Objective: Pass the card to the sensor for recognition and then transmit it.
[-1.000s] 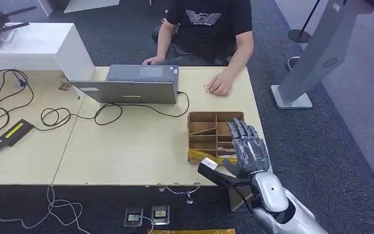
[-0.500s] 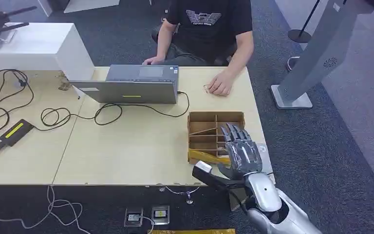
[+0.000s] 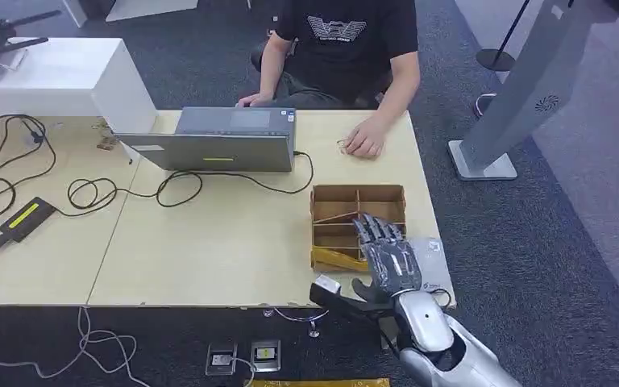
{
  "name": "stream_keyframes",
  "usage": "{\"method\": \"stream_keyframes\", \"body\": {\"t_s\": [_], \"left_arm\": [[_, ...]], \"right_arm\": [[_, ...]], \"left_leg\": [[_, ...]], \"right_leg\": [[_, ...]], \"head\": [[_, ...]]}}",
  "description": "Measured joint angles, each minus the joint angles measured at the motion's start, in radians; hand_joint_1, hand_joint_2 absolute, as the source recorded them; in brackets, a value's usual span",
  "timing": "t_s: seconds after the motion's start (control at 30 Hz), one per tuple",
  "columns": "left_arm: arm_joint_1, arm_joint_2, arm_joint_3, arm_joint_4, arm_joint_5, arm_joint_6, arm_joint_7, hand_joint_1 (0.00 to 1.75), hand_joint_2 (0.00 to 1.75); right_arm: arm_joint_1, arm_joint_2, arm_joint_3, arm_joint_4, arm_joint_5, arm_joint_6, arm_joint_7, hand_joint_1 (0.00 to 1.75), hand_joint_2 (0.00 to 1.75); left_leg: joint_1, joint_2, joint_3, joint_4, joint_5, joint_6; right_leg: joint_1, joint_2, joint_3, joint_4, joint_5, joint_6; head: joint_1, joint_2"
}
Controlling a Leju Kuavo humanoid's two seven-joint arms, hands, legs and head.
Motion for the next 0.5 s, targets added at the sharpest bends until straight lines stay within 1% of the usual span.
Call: {"method": "stream_keyframes", "body": {"t_s": [0.1, 0.33, 0.5], "left_arm": [[0.000, 0.002, 0.000, 0.000, 0.011, -0.008, -0.011, 0.00, 0.00], [0.000, 0.005, 0.000, 0.000, 0.013, -0.011, -0.011, 0.00, 0.00], [0.000, 0.005, 0.000, 0.000, 0.013, -0.011, -0.011, 0.00, 0.00]], "right_arm": [[0.000, 0.000, 0.003, 0.006, 0.000, 0.003, 0.011, 0.00, 1.75], [0.000, -0.001, 0.014, 0.019, 0.000, 0.014, 0.037, 0.00, 1.75], [0.000, -0.002, 0.015, 0.029, 0.006, -0.003, 0.041, 0.00, 1.75]], "left_leg": [[0.000, 0.000, 0.000, 0.000, 0.000, 0.000], [0.000, 0.000, 0.000, 0.000, 0.000, 0.000], [0.000, 0.000, 0.000, 0.000, 0.000, 0.000]], "right_leg": [[0.000, 0.000, 0.000, 0.000, 0.000, 0.000], [0.000, 0.000, 0.000, 0.000, 0.000, 0.000], [0.000, 0.000, 0.000, 0.000, 0.000, 0.000]], "head": [[0.000, 0.000], [0.000, 0.000], [0.000, 0.000]]}}
